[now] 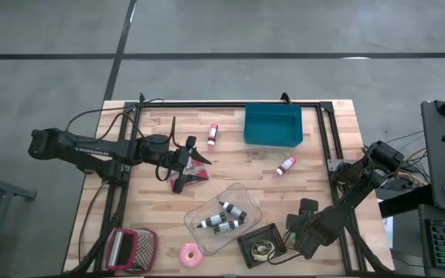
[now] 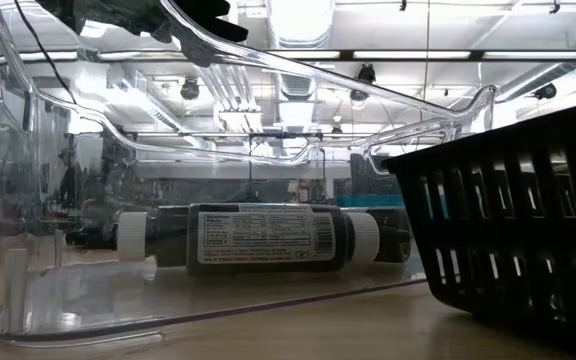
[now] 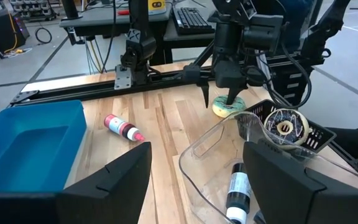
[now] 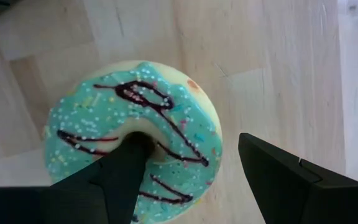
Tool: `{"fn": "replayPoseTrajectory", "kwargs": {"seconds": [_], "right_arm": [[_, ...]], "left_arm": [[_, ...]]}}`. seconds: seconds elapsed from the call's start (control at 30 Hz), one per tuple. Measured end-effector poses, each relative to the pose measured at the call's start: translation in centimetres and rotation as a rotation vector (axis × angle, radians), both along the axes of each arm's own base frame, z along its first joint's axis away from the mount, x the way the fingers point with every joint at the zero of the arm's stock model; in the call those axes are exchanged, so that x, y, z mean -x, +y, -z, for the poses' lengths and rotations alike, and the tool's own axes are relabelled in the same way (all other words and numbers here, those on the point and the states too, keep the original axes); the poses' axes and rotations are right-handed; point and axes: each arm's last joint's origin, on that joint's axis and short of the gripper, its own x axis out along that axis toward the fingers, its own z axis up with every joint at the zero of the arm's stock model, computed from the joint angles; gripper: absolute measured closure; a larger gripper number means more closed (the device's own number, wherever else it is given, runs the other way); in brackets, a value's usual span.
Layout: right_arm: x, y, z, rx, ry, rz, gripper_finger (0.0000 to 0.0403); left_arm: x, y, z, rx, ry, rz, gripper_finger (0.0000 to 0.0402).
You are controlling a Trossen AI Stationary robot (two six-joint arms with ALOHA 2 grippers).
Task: Pick & Place Food Item
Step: Put the blue donut into the black basket
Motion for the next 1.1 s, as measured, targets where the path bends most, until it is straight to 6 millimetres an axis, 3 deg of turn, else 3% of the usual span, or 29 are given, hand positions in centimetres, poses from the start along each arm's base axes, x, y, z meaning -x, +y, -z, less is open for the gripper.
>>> {"fn": "replayPoseTrajectory", "kwargs": {"seconds": [0.23,0.6,1.1], "right_arm": [[0.0,-0.1,0.0,0.026,-0.026,0.002,0.0215],[-0.1,0.0,-0.1,0.017,-0.024,0.002,0.0381],[-0.9,0.8,-3.5,0.075,-0.019,-0.007,0.0389]], "left_arm": [[0.0,0.0,0.0,-0.003,-0.001,0.0,0.0142],[0.0,0.0,0.0,-0.004,-0.001,-0.002,0.0142],[0.0,0.0,0.0,-0.006,-0.002,-0.001,0.0142]]}}
